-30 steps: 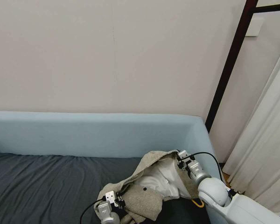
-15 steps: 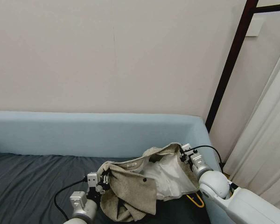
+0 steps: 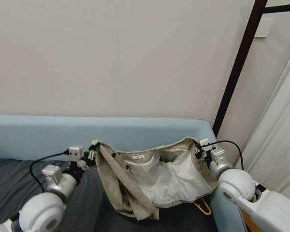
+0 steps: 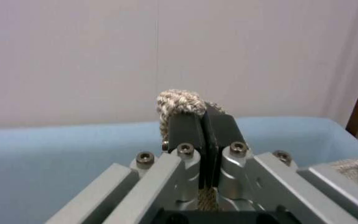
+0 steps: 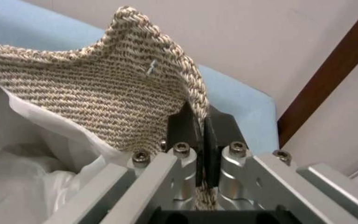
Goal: Pick up the clothes from the sofa and hang them on the clothes hanger.
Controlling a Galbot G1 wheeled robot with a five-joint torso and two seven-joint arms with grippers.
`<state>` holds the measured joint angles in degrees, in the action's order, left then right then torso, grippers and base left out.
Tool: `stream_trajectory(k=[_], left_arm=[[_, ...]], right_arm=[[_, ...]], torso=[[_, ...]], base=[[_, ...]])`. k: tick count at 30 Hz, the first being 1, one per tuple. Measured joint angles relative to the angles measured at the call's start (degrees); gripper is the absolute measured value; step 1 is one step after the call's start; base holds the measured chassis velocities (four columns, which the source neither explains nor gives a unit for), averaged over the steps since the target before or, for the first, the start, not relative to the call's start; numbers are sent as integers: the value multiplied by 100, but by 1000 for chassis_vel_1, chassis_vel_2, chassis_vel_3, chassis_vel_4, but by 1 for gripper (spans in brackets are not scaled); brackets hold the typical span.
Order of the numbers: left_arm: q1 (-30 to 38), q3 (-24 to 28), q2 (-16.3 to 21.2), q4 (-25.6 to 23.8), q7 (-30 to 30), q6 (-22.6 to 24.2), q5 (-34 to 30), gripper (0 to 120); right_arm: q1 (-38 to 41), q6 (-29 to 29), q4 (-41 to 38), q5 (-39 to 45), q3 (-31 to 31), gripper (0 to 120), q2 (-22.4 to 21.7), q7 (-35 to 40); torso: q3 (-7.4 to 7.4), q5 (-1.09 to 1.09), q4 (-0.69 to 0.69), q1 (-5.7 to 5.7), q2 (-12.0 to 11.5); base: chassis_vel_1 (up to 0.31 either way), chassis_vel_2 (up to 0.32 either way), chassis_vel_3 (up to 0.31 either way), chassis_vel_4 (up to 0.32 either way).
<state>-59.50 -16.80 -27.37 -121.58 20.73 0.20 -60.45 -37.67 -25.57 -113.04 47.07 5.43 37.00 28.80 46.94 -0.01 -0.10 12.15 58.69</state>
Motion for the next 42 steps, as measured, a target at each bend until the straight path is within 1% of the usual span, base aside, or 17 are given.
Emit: stream_trajectory(k=[5, 7, 10, 13, 14, 18, 19, 23, 25, 27, 29, 30, 34, 36, 38, 40, 42], left_arm=[[236, -256, 493, 148, -452, -183, -244, 0], [80, -556, 743, 191, -798, -389, -174, 0], [-161, -800, 850, 154, -1063, -571, 26, 0], [-1089, -1533, 813, -122, -1422, -790, 545, 0], [-1089, -1533, 813, -122, -1422, -790, 545, 0], [-2632, -2263, 531, -143, -1841, -1355, 1651, 0], [-2632, -2263, 531, -143, -1841, -1355, 1651, 0], [-3498, -2282, 104, 232, -2042, -1727, 2634, 0], [-3614, -2259, -11, 326, -2068, -1793, 2802, 0], [-3720, -2056, -319, 566, -2112, -1919, 3166, 0], [-3647, -1685, -616, 793, -2136, -1976, 3404, 0], [-3647, -1685, -616, 793, -2136, -1976, 3404, 0], [-3250, -1207, -1093, 1400, -2261, -2218, 3854, 0], [-3117, -1179, -1149, 1588, -2335, -2343, 3975, 0], [-2820, -1130, -1231, 2055, -2463, -2583, 4229, 0], [-2625, -1054, -1280, 2322, -2574, -2716, 4343, 0], [-2550, -1010, -1295, 2389, -2616, -2748, 4338, 0]], right_arm=[[-53, -172, -344, 581, -350, 0, -85, 236], [-187, -216, -615, 839, -586, 0, -188, 355], [-480, -245, -931, 984, -845, 0, -304, 465], [-1272, -248, -1564, 1027, -1094, 0, -450, 631], [-1272, -248, -1564, 1027, -1094, 0, -450, 631], [-1925, -193, -1986, 845, -1212, 0, -427, 718], [-1925, -193, -1986, 845, -1212, 0, -427, 718], [-2106, -130, -1820, 642, -1088, 0, -173, 721], [-2127, -113, -1756, 611, -1059, 0, -105, 721], [-2161, -58, -1563, 536, -953, 0, 75, 683], [-2154, -22, -1300, 487, -807, 0, 321, 653], [-2154, -22, -1300, 487, -807, 0, 321, 653], [-1882, -38, -640, 795, -457, 0, 948, 899], [-1807, -57, -484, 915, -428, 0, 1079, 977], [-1616, -68, -30, 995, -347, 0, 1319, 1041], [-1425, -29, 319, 893, -212, 0, 1399, 961], [-1301, -10, 448, 859, -116, 0, 1424, 916]], torso=[[0, 0, 2, 0, 0], [0, 0, 3, 0, 0], [-1, 0, 3, 0, 0], [-1, 2, -2, 0, 1], [-1, 2, -2, 0, 1], [-2, -1, 2, -2, 2], [-2, -1, 2, -2, 2], [-1, -1, 2, -2, 2], [-1, 2, 1, -1, 1], [-1, -1, 2, -2, 2], [-1, -1, 2, -2, 2], [-1, -1, 2, -2, 2], [0, -1, 2, -2, 1], [0, 0, 2, -1, 1], [0, 0, 0, -1, 1], [1, 0, 1, 0, 0], [1, 0, 0, 0, 0]], base=[[0, 0, 0, 0], [0, 0, 0, 0], [0, 0, 0, 0], [0, 0, 0, 0], [0, 0, 0, 0], [0, 0, 0, 0], [0, 0, 0, 0], [0, 0, 0, 0], [0, 0, 0, 0], [0, 0, 0, 0], [0, 0, 0, 0], [0, 0, 0, 0], [0, 0, 0, 0], [0, 0, 0, 0], [0, 0, 0, 0], [0, 0, 0, 0], [0, 0, 0, 0]])
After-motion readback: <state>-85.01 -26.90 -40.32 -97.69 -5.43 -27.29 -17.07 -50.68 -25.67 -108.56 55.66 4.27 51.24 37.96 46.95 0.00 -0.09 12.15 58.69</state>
